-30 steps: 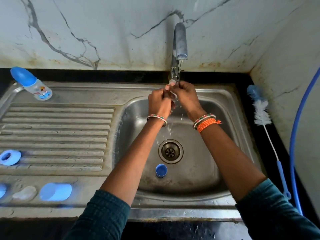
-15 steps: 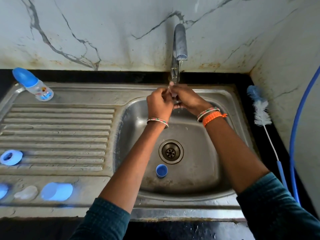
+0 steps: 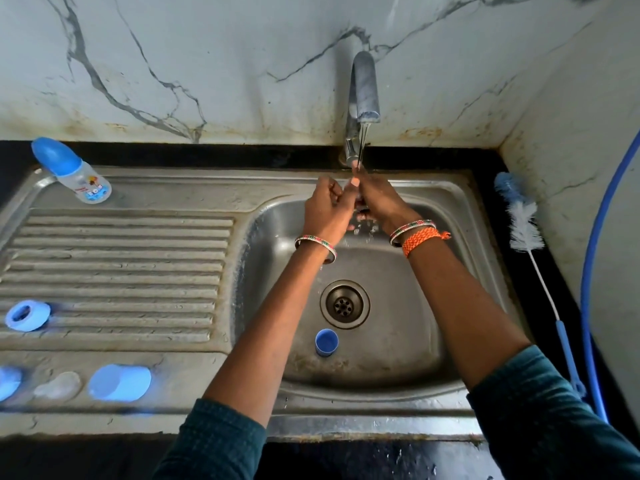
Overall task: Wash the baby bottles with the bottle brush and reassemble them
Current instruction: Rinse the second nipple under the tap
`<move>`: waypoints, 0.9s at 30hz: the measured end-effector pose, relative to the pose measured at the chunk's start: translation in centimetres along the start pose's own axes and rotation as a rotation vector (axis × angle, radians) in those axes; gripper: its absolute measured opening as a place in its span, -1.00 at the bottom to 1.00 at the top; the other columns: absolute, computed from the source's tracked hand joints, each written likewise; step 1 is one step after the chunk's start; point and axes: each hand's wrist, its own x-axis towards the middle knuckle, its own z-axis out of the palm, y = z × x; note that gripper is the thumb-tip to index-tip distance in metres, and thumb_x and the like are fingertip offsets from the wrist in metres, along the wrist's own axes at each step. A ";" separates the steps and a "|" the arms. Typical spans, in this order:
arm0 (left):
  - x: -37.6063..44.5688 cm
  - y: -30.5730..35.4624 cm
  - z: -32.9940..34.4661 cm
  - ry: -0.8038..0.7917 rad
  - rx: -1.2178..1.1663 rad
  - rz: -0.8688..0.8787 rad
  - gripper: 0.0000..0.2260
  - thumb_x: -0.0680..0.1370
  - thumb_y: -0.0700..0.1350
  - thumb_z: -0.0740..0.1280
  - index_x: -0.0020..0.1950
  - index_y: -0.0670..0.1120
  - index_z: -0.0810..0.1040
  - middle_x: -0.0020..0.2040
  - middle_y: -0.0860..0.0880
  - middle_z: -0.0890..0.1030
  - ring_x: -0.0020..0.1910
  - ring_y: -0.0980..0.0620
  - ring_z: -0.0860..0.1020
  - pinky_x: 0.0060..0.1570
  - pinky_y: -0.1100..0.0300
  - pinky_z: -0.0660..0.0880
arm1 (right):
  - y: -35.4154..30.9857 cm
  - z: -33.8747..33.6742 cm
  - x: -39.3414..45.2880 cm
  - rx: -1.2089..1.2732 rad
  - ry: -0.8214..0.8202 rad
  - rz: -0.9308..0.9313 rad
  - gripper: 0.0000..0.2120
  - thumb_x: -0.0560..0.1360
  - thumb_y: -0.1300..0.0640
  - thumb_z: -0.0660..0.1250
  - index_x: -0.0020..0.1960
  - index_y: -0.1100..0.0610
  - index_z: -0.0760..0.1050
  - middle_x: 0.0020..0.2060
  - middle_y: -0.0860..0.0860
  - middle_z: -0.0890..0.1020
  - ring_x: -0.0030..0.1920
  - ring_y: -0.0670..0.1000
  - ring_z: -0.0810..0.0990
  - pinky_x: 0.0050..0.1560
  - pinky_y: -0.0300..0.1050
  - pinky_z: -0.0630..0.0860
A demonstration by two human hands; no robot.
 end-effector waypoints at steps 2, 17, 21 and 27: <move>0.0 0.1 -0.4 -0.016 -0.096 0.029 -0.78 0.56 -0.01 0.31 -0.09 -0.10 0.33 -0.17 -0.20 0.58 -0.41 0.03 0.58 -0.46 0.19 0.55 | 0.1 -0.7 0.2 0.100 -0.119 -0.028 -0.61 0.63 -0.11 0.09 -0.22 0.10 0.46 -0.39 0.00 0.48 -0.34 -0.01 0.44 -0.32 -0.18 0.42; 1.0 -0.1 -0.2 -0.172 -0.537 -0.198 -0.74 0.54 -0.47 0.18 0.20 -0.34 0.50 -0.29 0.03 0.64 -0.27 0.17 0.61 -0.15 0.32 0.58 | 0.2 -1.7 0.3 -0.523 0.043 -0.240 -0.67 0.53 0.11 0.26 -0.29 0.33 0.53 -0.45 0.09 0.47 -0.47 -0.01 0.36 -0.37 -0.16 0.28; 1.7 -0.2 0.3 -0.174 -0.407 -0.073 -0.68 0.51 -0.50 0.23 0.26 -0.40 0.44 -0.33 0.12 0.65 -0.32 0.23 0.62 -0.20 0.36 0.58 | -0.2 -1.9 -0.1 -0.294 0.052 -0.073 -0.69 0.56 0.13 0.25 -0.10 0.41 0.55 -0.32 0.15 0.49 -0.34 0.03 0.42 -0.38 -0.19 0.33; 3.0 -0.8 1.1 0.009 -0.464 -0.116 -0.90 0.51 -0.38 0.32 -0.09 -0.31 0.64 -0.46 0.08 0.61 -0.47 0.20 0.54 -0.43 0.33 0.52 | 0.2 -0.6 0.1 -0.270 0.214 -0.161 -0.73 0.57 0.04 0.29 -0.15 0.23 0.58 -0.24 0.15 0.65 -0.22 0.07 0.62 -0.20 -0.04 0.55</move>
